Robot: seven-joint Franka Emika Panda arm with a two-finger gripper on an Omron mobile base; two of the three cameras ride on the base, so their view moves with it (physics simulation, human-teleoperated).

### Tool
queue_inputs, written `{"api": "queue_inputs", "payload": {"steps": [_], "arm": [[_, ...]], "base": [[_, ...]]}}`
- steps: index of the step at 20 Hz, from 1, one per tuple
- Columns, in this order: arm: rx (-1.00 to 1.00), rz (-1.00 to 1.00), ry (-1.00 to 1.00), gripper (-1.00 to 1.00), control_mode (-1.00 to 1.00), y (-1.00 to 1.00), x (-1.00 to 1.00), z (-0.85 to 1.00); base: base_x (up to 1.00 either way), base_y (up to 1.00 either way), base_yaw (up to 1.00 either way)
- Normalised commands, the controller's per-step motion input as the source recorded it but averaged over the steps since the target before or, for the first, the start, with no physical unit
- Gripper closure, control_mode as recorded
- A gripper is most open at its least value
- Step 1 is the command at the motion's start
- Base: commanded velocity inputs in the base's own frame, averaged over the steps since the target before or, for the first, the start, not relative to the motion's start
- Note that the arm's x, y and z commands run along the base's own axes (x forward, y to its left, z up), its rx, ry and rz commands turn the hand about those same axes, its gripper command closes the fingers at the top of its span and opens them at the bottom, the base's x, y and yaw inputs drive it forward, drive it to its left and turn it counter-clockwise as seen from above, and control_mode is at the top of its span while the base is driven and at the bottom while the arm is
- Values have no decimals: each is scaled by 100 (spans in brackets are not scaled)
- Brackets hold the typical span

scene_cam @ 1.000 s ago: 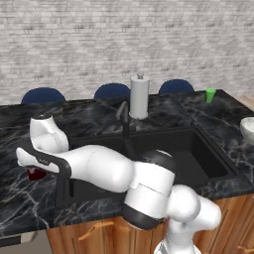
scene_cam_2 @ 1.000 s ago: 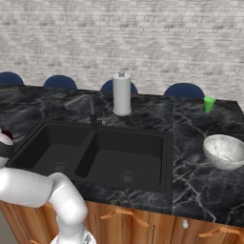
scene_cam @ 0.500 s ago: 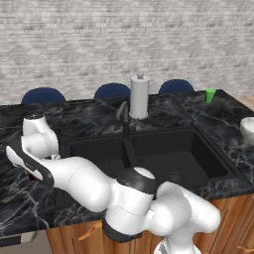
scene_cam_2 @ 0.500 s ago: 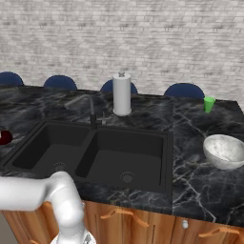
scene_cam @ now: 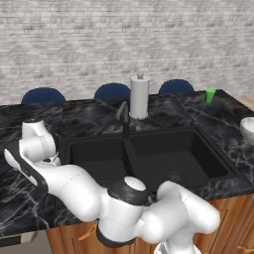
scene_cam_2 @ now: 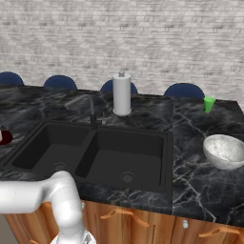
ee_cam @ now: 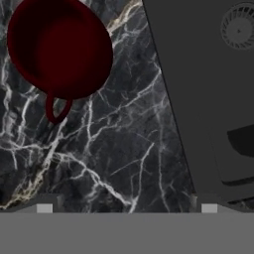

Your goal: Pick the mug and place it in the sink. Pick the bowl and place it in the open cabinet and then close the cabinet.

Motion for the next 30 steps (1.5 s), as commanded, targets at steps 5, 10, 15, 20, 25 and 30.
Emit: {"api": "queue_inputs", "payload": {"steps": [5,10,15,20,25,30], "arm": [[0,0,0,-100,-100,0,7,-19],[0,0,-1,-100,-100,0,16,-4],[0,0,-2,-100,-100,9,15,-14],[-1,0,-1,-100,-100,27,12,-23],[-3,0,-1,-100,-100,18,25,-4],[-4,-1,-2,-100,-100,23,22,0]], "base": [[0,0,0],[0,0,0],[0,0,0],[0,0,0],[0,0,0],[0,0,0]]}}
